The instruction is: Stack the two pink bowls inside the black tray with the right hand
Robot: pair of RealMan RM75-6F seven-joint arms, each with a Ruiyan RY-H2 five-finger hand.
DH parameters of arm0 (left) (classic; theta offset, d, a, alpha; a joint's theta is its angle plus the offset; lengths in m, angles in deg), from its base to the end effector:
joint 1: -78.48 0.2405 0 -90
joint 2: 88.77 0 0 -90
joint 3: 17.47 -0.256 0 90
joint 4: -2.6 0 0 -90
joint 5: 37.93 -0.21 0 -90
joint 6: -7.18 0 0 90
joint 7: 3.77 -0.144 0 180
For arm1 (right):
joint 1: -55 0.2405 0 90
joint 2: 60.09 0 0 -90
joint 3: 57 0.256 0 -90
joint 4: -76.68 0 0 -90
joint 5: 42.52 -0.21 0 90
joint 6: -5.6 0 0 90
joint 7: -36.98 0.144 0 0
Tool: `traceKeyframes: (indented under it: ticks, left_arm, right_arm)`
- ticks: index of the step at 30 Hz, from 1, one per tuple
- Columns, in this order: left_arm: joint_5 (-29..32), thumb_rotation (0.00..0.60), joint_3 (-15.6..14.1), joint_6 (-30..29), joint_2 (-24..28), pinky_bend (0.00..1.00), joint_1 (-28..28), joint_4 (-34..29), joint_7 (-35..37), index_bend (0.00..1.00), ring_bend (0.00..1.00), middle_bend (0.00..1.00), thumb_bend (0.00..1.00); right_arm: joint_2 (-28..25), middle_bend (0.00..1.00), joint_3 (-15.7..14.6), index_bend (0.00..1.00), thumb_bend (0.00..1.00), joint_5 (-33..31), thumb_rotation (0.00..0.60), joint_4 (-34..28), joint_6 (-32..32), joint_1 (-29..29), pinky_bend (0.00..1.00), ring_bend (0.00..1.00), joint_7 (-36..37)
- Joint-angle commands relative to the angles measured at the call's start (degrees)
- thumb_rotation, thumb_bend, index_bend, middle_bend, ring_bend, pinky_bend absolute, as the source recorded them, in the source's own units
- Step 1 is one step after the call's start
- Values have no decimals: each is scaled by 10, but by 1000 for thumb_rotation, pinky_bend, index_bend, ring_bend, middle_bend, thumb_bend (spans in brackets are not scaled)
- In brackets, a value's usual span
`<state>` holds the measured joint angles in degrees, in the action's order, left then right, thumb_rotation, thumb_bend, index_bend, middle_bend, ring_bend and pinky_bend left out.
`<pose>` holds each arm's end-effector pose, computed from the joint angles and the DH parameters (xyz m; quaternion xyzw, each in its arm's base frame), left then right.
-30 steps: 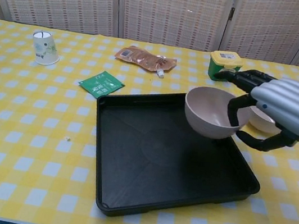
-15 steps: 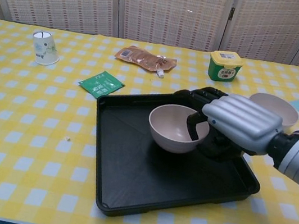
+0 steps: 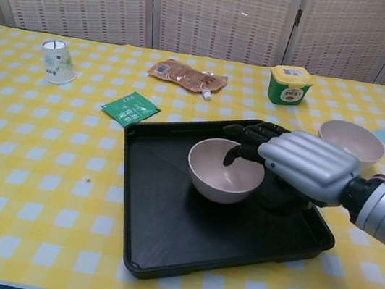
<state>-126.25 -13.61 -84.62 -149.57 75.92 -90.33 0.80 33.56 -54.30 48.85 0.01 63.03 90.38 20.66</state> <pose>-0.3059 0.1712 0.1919 -0.5673 -0.3582 -0.4359 0.5999 -0.1679 -0.2841 -0.0537 0.8309 -0.2377 0.3650 0.3462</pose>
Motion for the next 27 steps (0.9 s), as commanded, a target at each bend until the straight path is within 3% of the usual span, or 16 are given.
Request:
traceKeyframes:
  ticks: [1,9,13,20,27]
  left_arm:
    - [-1,600,-1,1,-1,0,-1,0,-4,0,0,0,305]
    - [5,600,-1,9,-5,0,-3,1,-17,0,0,0,304]
    - [3,600,-2,14,-8,0,-6,-3,-28,0,0,0,304]
    - [-6,600,-6,18,-17,0,-11,-5,-47,0,0,0,300]
    - [-1,600,-6,29,-21,0,-16,-3,-53,0,0,0,299]
  right_arm:
    - [-9,0,-1,122,524,-7,600,-9,3,-3,0,0,-4]
    - [-82,0,-4,121,524,-4,600,-57,104,-57,0,0,8]
    - [-116,0,4,232,525,-33,600,-53,122,-79,0,0,16]
    - [-134,0,10,268,524,-87,600,3,96,-94,0,0,46]
    - [-94,0,14,325,524,-77,600,91,113,-98,0,0,107]
